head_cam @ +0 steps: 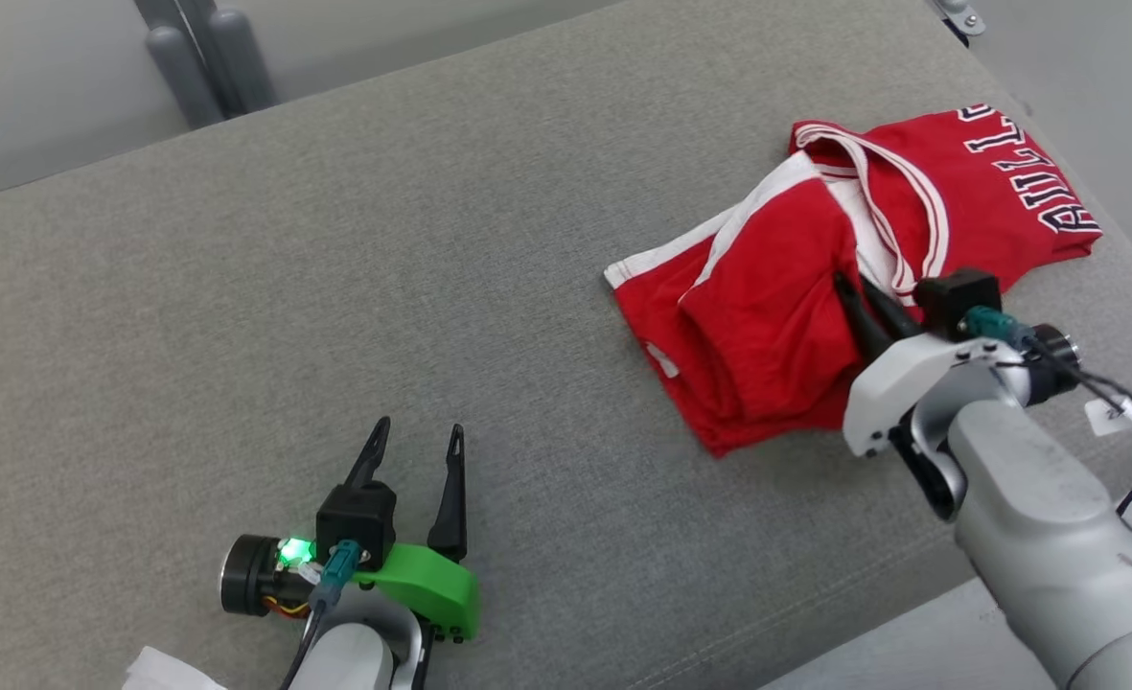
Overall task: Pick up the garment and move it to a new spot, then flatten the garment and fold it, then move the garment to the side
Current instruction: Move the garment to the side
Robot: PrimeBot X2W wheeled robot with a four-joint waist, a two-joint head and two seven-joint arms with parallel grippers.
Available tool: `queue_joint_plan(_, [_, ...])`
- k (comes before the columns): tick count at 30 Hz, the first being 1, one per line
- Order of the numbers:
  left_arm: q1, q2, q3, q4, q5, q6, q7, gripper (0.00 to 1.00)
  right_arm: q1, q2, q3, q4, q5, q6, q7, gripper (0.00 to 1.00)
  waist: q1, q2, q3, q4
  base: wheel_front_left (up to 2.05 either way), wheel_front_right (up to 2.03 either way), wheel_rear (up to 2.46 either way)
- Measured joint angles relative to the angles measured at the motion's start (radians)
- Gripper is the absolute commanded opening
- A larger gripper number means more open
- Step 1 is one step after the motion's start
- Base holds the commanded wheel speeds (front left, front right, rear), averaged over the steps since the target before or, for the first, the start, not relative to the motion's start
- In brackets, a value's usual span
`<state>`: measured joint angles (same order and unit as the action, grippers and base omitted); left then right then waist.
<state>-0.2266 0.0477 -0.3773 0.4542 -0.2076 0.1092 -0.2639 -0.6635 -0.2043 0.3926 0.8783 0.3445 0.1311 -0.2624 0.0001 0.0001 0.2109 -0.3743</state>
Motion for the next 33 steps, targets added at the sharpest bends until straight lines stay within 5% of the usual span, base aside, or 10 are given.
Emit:
queue_joint_plan(17, [-0.04,0.0,-0.005,-0.021,0.02,-0.003,0.0,1.0,-0.204,-0.299,-0.256,0.282,-0.216,0.0,0.0,0.0,0.0,0.0,0.074,0.186,0.0,0.0,0.0])
queue_joint_plan(18, [-0.04,0.0,0.0,-0.023,0.019,-0.002,0.0,1.0,-0.209,-0.314,-0.287,0.288,-0.234,0.001,0.0,0.38,0.0,0.0,0.078,0.193,0.0,0.0,0.0])
queue_joint_plan(19, [-0.04,0.0,0.007,-0.023,0.019,-0.002,0.0,1.0,-0.213,-0.33,-0.32,0.295,-0.251,0.001,0.0,1.0,0.0,0.0,0.082,0.2,0.0,0.0,0.0])
queue_joint_plan(25, [-0.038,0.001,0.053,-0.031,0.019,0.013,0.0,1.0,-0.2,-0.333,-0.554,0.222,-0.351,0.0,0.0,1.0,0.0,0.0,0.092,0.221,0.0,0.0,0.0])
queue_joint_plan(33, [-0.009,0.001,0.124,-0.053,0.02,0.023,0.0,1.0,-0.063,-0.078,-0.638,-0.094,-0.416,0.0,0.0,1.0,0.0,0.0,0.049,0.225,0.0,0.0,0.0])
